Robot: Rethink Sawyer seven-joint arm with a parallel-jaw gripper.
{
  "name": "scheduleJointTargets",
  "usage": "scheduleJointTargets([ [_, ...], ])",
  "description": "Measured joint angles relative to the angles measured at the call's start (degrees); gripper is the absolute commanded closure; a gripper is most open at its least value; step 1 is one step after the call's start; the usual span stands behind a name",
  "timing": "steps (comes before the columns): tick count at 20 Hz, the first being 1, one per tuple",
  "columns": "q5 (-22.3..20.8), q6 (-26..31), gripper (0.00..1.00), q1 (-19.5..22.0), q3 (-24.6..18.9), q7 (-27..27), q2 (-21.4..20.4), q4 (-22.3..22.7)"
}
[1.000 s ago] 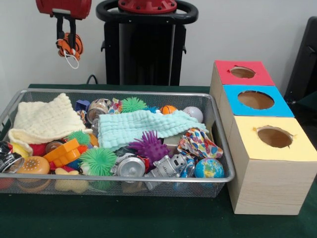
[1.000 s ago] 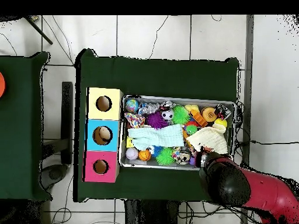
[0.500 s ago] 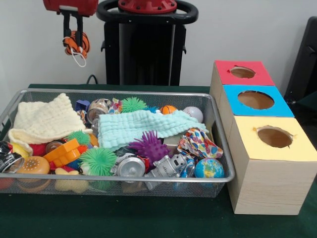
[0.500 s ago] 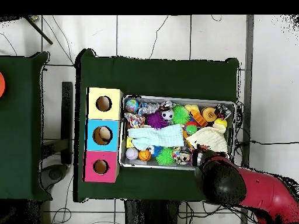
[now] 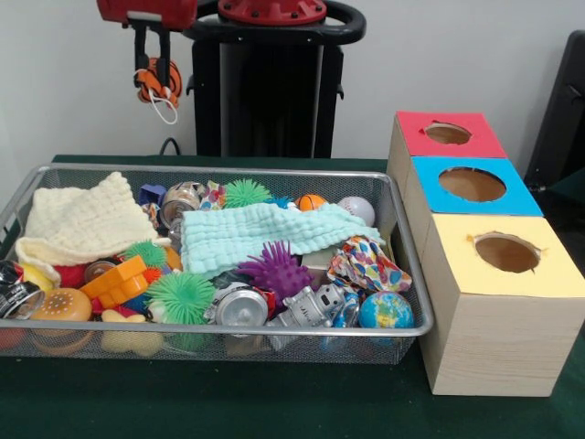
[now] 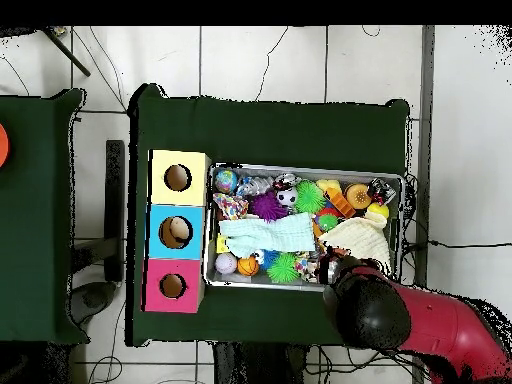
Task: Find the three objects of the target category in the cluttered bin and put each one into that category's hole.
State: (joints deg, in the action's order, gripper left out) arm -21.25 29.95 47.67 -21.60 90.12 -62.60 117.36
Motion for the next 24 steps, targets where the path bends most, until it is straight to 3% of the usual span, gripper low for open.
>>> scheduleJointTargets([
  [24,3.89,0.76,1.00,-5.43,-0.01,0.00,-3.81,4.99],
])
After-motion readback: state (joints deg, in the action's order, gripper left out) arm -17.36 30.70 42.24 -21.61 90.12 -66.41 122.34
